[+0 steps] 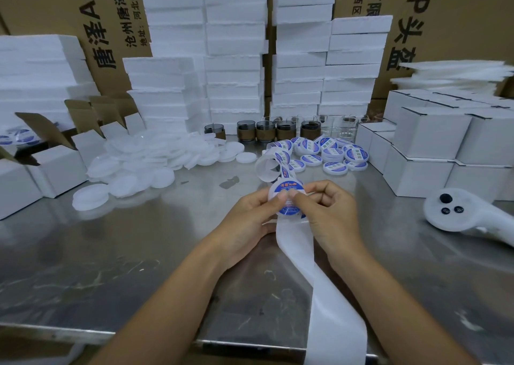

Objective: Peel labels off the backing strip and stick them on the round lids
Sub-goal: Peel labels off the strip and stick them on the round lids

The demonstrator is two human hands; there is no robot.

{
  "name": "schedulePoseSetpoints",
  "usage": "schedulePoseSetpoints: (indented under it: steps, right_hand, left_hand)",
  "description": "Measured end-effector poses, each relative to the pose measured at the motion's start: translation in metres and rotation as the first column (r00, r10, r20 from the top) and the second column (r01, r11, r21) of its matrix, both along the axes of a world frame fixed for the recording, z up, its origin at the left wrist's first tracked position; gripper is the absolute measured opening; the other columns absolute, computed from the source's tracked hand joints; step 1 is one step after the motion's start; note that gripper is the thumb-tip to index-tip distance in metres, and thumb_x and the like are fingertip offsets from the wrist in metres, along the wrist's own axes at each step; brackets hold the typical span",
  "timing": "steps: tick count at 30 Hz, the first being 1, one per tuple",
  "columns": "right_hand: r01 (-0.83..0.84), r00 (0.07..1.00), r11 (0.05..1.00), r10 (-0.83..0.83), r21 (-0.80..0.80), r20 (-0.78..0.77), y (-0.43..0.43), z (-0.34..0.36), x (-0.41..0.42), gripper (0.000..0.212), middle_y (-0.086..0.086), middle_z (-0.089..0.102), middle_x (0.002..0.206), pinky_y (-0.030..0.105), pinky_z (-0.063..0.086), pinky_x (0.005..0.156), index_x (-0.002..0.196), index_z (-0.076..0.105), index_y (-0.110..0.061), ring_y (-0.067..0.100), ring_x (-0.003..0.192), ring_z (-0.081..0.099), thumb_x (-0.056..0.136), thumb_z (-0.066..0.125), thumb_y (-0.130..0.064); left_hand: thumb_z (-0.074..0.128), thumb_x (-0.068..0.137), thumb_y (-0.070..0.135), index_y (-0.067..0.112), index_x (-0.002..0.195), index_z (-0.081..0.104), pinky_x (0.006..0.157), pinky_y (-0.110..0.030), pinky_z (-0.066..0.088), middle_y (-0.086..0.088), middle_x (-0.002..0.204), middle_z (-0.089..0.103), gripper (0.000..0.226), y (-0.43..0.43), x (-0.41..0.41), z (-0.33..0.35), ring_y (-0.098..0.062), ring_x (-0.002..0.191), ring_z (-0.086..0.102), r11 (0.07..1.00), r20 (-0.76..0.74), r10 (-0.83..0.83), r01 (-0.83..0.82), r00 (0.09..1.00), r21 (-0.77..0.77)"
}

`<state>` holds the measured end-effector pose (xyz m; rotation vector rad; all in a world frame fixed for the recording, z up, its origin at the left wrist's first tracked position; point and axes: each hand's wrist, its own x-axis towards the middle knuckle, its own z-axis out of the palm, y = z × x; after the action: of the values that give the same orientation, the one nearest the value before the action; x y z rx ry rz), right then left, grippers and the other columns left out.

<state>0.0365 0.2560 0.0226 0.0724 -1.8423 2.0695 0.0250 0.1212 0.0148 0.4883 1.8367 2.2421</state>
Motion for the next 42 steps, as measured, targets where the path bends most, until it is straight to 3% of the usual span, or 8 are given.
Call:
schedulePoseSetpoints:
  steps: [4, 9, 14, 20, 29, 33, 39, 42]
  right_hand:
    - [0.050, 0.998, 0.987, -0.042, 0.156, -0.053, -0.001, -0.005, -0.001, 0.016, -0.001, 0.059, 0.059, 0.026, 0.048, 0.059, 0.073, 0.059, -0.019, 0.012, 0.057, 0.057, 0.078, 0.070, -0.009]
    - [0.139, 0.983, 0.938, -0.092, 0.317, -0.158, -0.003, -0.009, -0.001, 0.018, -0.006, 0.058, 0.063, 0.018, 0.046, 0.054, 0.078, 0.055, -0.025, 0.002, 0.053, 0.052, 0.080, 0.064, -0.009]
    - [0.245, 0.963, 0.777, -0.127, 0.579, -0.237, -0.001, -0.015, 0.000, 0.022, -0.006, 0.043, 0.050, 0.040, 0.043, 0.056, 0.095, 0.040, -0.020, 0.016, 0.052, 0.046, 0.086, 0.059, -0.029]
    - [0.002, 0.997, 0.953, 0.022, 0.302, -0.075, -0.004, -0.002, 0.004, 0.013, 0.009, 0.069, 0.075, 0.037, 0.052, 0.069, 0.076, 0.065, -0.019, 0.022, 0.069, 0.064, 0.087, 0.061, -0.021]
    - [-0.099, 0.995, 0.979, 0.103, 0.176, -0.016, 0.000, 0.000, 0.004, 0.010, -0.003, 0.072, 0.069, 0.024, 0.055, 0.066, 0.074, 0.069, -0.022, 0.011, 0.067, 0.069, 0.083, 0.066, -0.022]
    - [-0.030, 0.999, 0.988, 0.035, 0.154, -0.025, 0.001, 0.000, 0.003, 0.011, 0.001, 0.071, 0.069, 0.029, 0.056, 0.066, 0.073, 0.068, -0.021, 0.015, 0.066, 0.069, 0.083, 0.066, -0.022]
    - [-0.065, 0.998, 0.994, 0.065, 0.089, 0.007, 0.002, 0.000, 0.004, 0.008, -0.005, 0.071, 0.065, 0.023, 0.056, 0.058, 0.081, 0.066, -0.016, 0.009, 0.061, 0.069, 0.085, 0.064, -0.022]
    - [-0.065, 0.998, 0.987, 0.064, 0.148, 0.008, 0.002, 0.000, 0.005, 0.004, -0.002, 0.071, 0.068, 0.025, 0.057, 0.060, 0.082, 0.065, -0.019, 0.011, 0.063, 0.069, 0.086, 0.064, -0.020]
  left_hand:
    - [0.059, 0.085, 0.033, 0.012, 0.110, 0.068, 0.078, -0.027, 0.055, -0.011, 0.103, 0.072, 0.034, 0.000, 0.000, -0.003, -0.020, 0.095, 0.069, 0.993, -0.059, 0.108, -0.111, 0.992, -0.047]
    - [0.058, 0.090, 0.026, 0.015, 0.098, 0.073, 0.093, -0.041, 0.051, -0.021, 0.114, 0.062, 0.020, 0.002, -0.003, -0.003, -0.028, 0.097, 0.066, 0.946, -0.131, 0.267, -0.285, 0.955, -0.152]
    - [0.061, 0.083, 0.034, 0.018, 0.089, 0.074, 0.066, -0.020, 0.051, -0.005, 0.087, 0.074, 0.022, 0.000, -0.001, -0.001, -0.013, 0.074, 0.068, 0.957, -0.096, 0.259, -0.268, 0.961, -0.107]
    - [0.061, 0.074, 0.047, 0.013, 0.096, 0.074, 0.103, -0.061, 0.032, -0.022, 0.103, 0.069, 0.043, 0.000, 0.002, 0.003, -0.044, 0.102, 0.056, 0.974, -0.055, 0.214, -0.217, 0.975, -0.060]
    - [0.061, 0.078, 0.038, 0.017, 0.091, 0.075, 0.072, -0.024, 0.054, -0.011, 0.092, 0.074, 0.029, -0.002, 0.002, 0.003, -0.020, 0.083, 0.070, 0.981, -0.076, 0.180, -0.185, 0.981, -0.066]
    - [0.064, 0.071, 0.046, 0.021, 0.092, 0.075, 0.079, -0.032, 0.052, -0.008, 0.092, 0.074, 0.034, 0.000, 0.004, 0.002, -0.020, 0.084, 0.068, 0.974, -0.105, 0.190, -0.201, 0.976, -0.107]
    - [0.068, 0.066, 0.044, 0.026, 0.091, 0.072, 0.071, -0.019, 0.052, 0.002, 0.087, 0.075, 0.031, 0.000, 0.002, 0.000, -0.011, 0.079, 0.070, 0.961, -0.156, 0.216, -0.238, 0.964, -0.138]
    - [0.069, 0.065, 0.045, 0.025, 0.093, 0.072, 0.080, -0.029, 0.053, 0.001, 0.089, 0.075, 0.034, 0.000, 0.000, -0.001, -0.014, 0.083, 0.070, 0.961, -0.151, 0.231, -0.250, 0.961, -0.117]
